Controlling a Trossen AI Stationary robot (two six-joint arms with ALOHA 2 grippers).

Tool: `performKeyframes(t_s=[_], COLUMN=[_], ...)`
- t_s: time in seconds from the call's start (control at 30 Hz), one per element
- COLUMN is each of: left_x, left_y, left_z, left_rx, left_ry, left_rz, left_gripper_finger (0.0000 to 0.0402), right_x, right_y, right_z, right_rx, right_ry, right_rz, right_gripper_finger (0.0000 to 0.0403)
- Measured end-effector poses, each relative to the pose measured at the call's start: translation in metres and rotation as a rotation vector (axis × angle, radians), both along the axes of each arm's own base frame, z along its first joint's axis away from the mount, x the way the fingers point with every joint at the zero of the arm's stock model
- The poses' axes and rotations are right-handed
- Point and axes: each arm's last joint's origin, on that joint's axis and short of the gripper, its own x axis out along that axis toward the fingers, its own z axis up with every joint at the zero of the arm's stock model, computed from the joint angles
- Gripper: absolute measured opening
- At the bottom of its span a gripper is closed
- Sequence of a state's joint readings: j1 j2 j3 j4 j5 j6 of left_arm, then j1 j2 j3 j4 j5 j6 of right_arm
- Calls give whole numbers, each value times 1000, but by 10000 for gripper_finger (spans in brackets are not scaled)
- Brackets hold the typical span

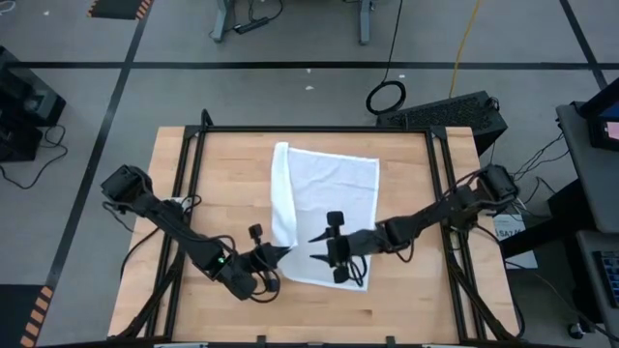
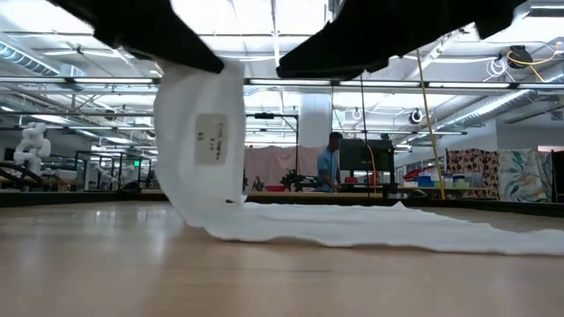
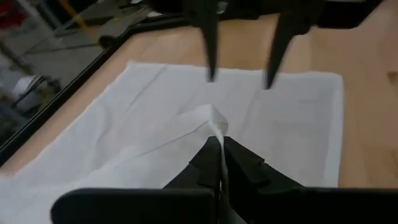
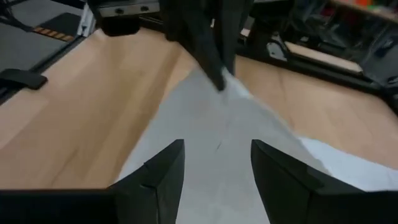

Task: Roll napkin
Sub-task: Fold the white table napkin

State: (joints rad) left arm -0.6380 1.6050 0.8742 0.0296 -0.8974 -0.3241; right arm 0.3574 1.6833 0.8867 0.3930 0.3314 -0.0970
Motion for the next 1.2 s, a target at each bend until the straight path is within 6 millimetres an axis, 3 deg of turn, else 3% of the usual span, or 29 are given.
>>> performKeyframes(t_s=[0.37, 0.8, 1.2], left_x=[25, 38, 45], left_y=[9, 15, 22], left_z=[-9, -11, -7], left_rx=[-32, -59, -135], left_ry=[4, -36, -83], left_rz=[-108, -153, -161], left_gripper_finger=[18, 18, 18], right_x=[-18, -21, -17], right_y=[38, 38, 29], right_z=[1, -4, -4], right_rx=[-212, -321, -503], right_ry=[-26, 30, 45], right_rz=[6, 16, 55], right_gripper_finger=[176, 173, 124])
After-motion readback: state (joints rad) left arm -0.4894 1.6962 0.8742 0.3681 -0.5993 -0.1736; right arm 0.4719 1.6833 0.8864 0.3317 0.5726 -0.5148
